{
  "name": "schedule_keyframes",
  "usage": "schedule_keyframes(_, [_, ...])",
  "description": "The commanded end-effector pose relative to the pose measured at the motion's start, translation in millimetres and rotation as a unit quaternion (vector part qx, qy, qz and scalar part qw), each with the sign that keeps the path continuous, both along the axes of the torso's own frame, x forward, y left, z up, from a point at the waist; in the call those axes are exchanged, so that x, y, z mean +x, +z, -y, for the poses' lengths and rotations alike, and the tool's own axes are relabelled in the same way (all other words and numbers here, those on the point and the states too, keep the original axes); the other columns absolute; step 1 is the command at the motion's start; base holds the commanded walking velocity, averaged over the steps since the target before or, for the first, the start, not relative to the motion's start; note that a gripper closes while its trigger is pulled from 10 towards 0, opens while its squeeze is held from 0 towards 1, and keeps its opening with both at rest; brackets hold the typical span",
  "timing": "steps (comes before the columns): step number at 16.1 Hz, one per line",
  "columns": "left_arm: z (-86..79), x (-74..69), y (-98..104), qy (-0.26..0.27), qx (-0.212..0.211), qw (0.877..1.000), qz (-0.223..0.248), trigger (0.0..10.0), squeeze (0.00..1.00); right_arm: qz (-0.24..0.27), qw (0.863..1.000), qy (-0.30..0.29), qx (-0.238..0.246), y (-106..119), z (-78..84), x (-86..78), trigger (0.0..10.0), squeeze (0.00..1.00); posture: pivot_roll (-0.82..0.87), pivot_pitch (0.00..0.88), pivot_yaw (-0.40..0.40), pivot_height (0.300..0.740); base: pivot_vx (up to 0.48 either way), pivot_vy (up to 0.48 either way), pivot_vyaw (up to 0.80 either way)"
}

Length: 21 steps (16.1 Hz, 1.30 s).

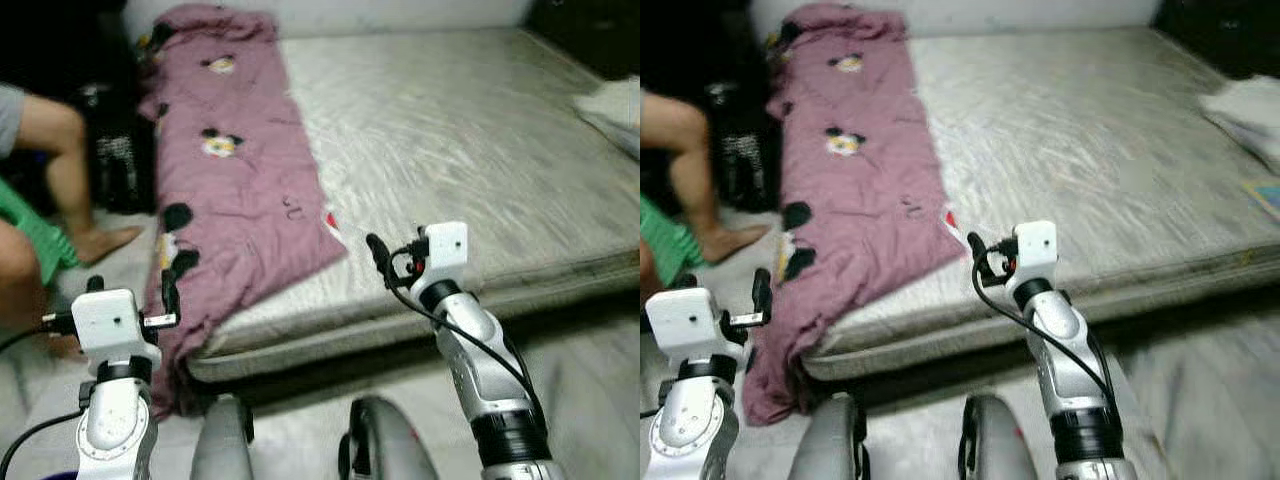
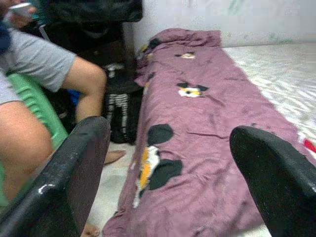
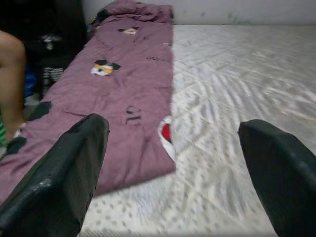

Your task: Clean up the room

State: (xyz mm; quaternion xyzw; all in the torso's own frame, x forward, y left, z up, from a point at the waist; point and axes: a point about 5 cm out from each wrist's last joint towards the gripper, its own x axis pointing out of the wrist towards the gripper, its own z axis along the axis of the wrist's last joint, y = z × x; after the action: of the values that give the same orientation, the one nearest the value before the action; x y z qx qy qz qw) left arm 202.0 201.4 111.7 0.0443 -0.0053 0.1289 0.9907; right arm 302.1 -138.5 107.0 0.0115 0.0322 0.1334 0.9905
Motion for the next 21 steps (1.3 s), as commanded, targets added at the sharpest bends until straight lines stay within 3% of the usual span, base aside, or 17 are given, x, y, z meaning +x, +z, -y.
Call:
schedule_keyframes(1, [0.5,0.7,-1.5,0.002,0.0,1.0,-0.004,10.0,0.0,0.002,1.0,-0.002,0.0,0.4,1.2,1.3,10.0,0.0,0.0,0.081,-0.015,0.632,0.0,0.0,0.0])
schedule_keyframes(10, [-0.8,1.5,-1.8,0.012,-0.008,1.0,-0.006,10.0,0.0,0.004,1.0,0.006,0.001,1.3,-2.5,3.8,10.0,0.0,-0.01,0.095,-0.019,0.632,0.0,0.0,0.0])
schedule_keyframes(21, [-1.8,2.6,-2.1,0.019,-0.009,1.0,-0.008,10.0,0.0,0.008,1.0,0.018,0.006,2.1,-7.4,4.2,10.0,0.0,-0.01,0.099,-0.02,0.564,0.0,0.0,0.0])
